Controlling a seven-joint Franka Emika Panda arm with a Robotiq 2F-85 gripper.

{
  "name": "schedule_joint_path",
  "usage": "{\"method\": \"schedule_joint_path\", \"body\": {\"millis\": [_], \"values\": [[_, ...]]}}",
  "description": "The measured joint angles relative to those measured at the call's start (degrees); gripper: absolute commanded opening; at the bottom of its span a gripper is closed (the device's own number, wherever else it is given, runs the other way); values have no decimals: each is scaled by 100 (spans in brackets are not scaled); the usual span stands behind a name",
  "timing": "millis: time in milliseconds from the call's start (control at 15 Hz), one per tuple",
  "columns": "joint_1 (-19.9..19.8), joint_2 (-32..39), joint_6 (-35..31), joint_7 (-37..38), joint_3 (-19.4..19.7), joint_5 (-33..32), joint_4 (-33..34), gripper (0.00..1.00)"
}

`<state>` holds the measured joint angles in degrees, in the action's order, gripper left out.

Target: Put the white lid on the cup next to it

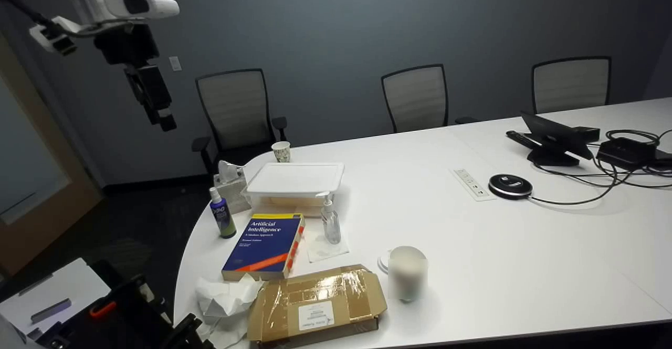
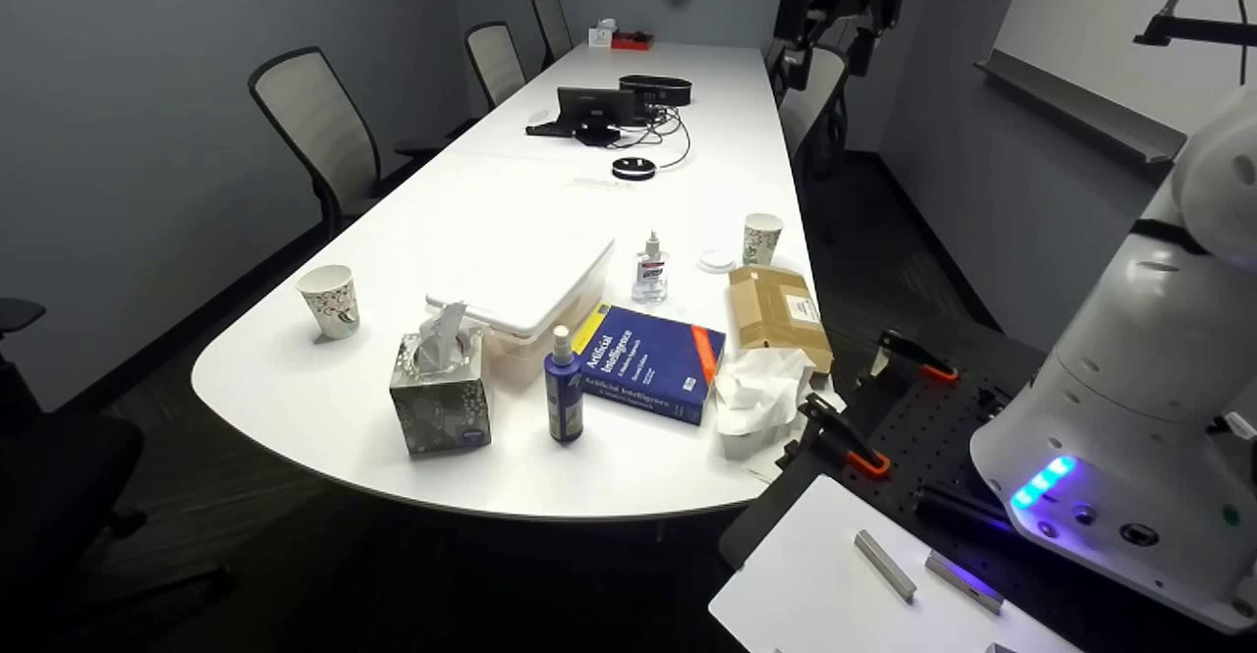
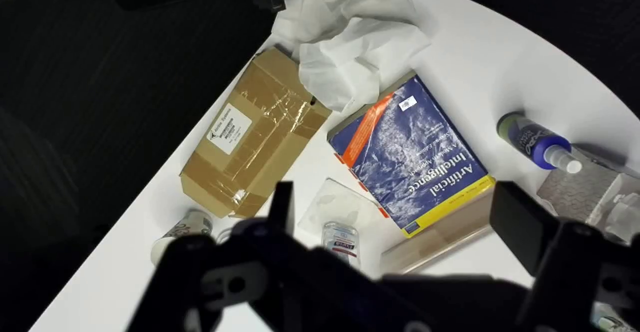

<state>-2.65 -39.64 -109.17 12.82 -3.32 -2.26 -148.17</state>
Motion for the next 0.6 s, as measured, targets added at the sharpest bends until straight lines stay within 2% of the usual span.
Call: {"method": "schedule_joint_path", "body": {"millis": [267, 600], "values": [[-165, 560, -317, 111, 293, 135, 356, 100], [-511, 2167, -847, 788, 571, 390, 1558, 100]]}}
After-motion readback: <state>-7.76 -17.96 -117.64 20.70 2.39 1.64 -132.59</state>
